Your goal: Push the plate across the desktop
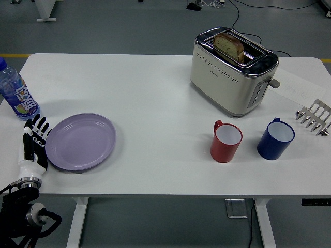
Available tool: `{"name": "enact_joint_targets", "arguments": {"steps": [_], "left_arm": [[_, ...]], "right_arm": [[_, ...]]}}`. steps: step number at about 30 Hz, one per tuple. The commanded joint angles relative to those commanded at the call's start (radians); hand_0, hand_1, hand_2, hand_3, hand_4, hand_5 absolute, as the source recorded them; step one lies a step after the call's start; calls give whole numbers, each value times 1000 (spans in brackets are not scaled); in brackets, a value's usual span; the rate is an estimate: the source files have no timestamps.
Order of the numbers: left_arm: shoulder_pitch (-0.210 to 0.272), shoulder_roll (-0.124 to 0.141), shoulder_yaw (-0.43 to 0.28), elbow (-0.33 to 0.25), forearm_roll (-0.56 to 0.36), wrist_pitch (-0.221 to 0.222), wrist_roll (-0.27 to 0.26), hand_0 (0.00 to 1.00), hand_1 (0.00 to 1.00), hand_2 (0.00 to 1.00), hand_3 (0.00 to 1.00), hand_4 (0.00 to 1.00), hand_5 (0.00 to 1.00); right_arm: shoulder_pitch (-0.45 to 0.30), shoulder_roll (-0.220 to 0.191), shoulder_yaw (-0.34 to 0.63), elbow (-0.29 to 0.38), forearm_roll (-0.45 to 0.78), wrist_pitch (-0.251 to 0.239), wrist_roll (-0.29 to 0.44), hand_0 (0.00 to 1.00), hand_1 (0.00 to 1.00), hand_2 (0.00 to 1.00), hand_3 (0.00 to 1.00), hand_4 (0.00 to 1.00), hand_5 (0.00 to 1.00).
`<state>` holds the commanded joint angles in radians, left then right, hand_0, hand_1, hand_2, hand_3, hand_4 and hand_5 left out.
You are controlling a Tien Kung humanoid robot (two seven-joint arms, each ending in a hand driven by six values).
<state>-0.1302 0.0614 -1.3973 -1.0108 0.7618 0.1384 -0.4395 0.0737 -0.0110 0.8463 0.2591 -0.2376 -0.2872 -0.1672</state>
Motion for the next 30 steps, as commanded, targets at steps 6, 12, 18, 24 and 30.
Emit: {"name": "enact_joint_targets", "arguments": {"steps": [6,12,18,24,30], "left_arm": [[-1,-15,20,0,-2,2,-5,852,899,909,881,542,998],[2,-34,45,-10,-6,3,-11,851,897,909,879,538,998],[0,-40,79,-20,-12,7,-14,851,897,907,878,536,998],[-4,-49,116,-28,-16,11,-16,850,898,908,882,531,998],[-17,-61,152,-24,-18,16,-18,851,898,907,883,530,998]], "right_arm": [[-3,0,3,1,-6,0,-3,591,524,612,598,358,529],[-8,1,6,1,-12,-1,-5,591,524,612,598,359,530],[-11,1,8,2,-17,0,-7,591,524,612,598,359,531],[-11,1,9,2,-21,1,-8,591,525,612,598,358,530],[-9,-1,5,1,-16,2,-4,591,524,612,600,358,532]]}}
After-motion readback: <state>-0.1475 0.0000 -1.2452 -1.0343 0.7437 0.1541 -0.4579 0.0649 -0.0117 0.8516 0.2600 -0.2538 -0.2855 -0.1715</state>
